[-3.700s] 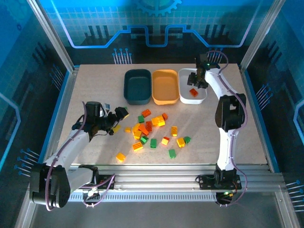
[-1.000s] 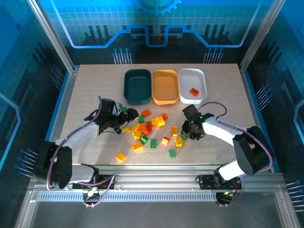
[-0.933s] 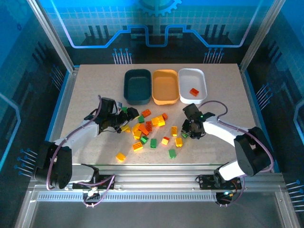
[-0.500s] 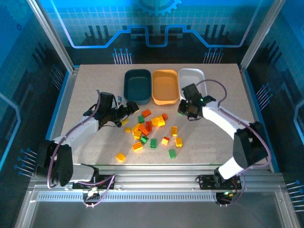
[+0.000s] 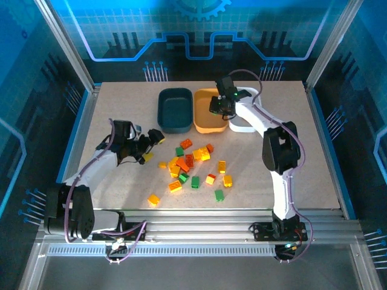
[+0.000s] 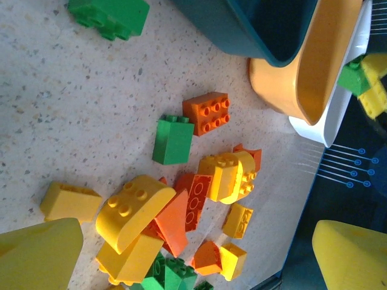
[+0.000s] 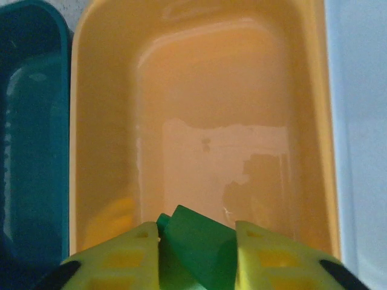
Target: Sort the legos into containers by color
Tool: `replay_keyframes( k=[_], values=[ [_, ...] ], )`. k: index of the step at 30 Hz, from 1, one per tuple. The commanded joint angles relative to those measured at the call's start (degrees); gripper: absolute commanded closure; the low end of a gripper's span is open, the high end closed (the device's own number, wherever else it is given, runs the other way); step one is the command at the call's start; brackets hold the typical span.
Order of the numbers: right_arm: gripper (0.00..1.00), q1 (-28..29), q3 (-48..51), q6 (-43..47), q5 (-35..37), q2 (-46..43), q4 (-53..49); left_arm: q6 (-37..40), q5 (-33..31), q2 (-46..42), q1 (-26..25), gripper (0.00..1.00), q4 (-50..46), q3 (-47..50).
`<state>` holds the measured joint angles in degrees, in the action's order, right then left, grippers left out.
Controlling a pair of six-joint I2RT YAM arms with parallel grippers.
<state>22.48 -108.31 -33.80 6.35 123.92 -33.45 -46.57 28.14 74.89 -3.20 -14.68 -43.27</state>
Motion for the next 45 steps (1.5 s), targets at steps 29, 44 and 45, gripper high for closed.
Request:
replay_keyframes(
  k=[29,44,45],
  values=[
    [0.38,6.1,51.5,9.1,-3.9,-41.2,-5.5,4.6,-13.6,1.9,-12.2,0.01,-7.4,-3.2],
    [0.44,17.9,59.2,3.1,0.7,-34.8,-4.1,2.4,-11.7,2.1,-13.6,0.01,-6.2,-4.5],
    [0.48,17.9,59.4,2.7,1.4,-34.8,-4.3,2.4,-11.9,1.7,-13.6,0.01,-6.3,-4.5]
  ],
)
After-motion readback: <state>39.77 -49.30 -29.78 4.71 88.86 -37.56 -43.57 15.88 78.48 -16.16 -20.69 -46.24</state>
